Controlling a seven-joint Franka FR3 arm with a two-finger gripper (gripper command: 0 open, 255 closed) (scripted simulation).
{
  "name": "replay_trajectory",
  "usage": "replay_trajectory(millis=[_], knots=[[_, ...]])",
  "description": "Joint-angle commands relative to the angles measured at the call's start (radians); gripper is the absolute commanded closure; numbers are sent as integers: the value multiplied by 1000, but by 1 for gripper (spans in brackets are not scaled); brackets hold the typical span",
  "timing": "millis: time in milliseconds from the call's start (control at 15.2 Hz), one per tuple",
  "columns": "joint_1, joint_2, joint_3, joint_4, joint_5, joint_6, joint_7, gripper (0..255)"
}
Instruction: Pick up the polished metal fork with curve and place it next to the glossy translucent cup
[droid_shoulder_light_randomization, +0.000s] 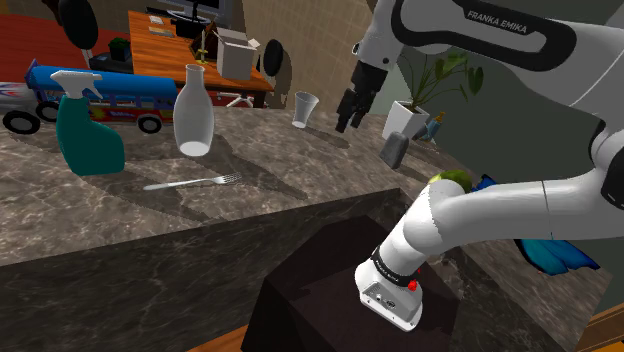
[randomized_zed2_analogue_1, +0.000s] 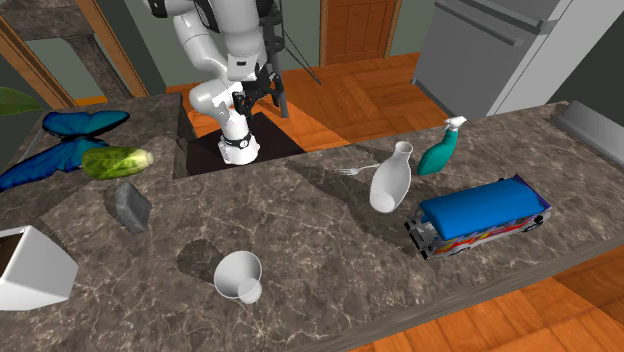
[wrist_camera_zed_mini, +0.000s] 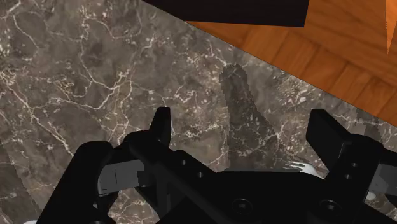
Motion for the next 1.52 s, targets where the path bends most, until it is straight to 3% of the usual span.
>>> replay_trajectory(millis=[0,726,1452], knots=[[0,0,0,0,0,0,0,0],[128,367,69,77,-11,298,-186,0],[224,729,164,249,-74,499,-321,0]])
